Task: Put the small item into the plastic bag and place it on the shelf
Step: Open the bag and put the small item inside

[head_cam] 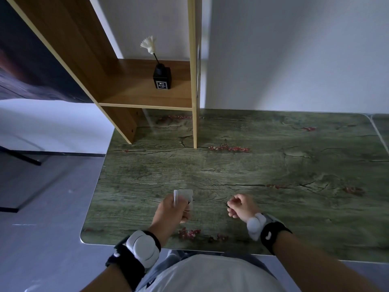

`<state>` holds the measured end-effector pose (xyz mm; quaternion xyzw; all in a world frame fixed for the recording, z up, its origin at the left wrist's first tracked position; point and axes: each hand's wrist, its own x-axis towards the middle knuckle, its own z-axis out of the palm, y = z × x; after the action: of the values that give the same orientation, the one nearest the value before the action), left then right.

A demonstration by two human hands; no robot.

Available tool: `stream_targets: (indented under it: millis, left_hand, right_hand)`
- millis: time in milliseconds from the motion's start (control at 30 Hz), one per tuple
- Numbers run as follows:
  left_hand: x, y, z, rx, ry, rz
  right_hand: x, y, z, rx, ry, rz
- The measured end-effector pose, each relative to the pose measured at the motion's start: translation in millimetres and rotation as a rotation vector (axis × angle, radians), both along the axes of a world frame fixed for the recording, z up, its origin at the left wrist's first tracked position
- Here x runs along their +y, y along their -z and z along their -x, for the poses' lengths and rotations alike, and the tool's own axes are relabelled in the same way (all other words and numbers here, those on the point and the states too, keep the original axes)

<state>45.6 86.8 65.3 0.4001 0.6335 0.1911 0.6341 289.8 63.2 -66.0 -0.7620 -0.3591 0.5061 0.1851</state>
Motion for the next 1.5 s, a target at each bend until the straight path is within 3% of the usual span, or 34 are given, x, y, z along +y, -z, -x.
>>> stream_targets:
  millis: [133, 333, 567, 900, 1300, 1500]
  left_hand:
    - [-2, 11, 4, 0.109, 0.106, -0.059]
    - [-7, 18, 0, 0.122, 0.103, -0.029]
    - [-8, 19, -4, 0.049, 0.114, -0.014]
    - [-11, 10, -16, -0.066, 0.15, -0.04]
    - [-11, 4, -18, -0.093, 0.146, -0.066]
    - [-8, -2, -16, -0.096, 0.231, -0.065]
  right_hand:
    - [-8, -36, 6, 0.226, 0.012, -0.144]
    - [-10, -92, 15, 0.296, -0.069, -0.287]
    - [-6, -133, 19, 0.127, -0.252, -0.444]
    - [4, -137, 62, -0.1, -0.403, -0.512]
    - [2, -134, 69, -0.144, -0.273, -0.474]
    - [2, -128, 61, 0.231, 0.006, -0.238]
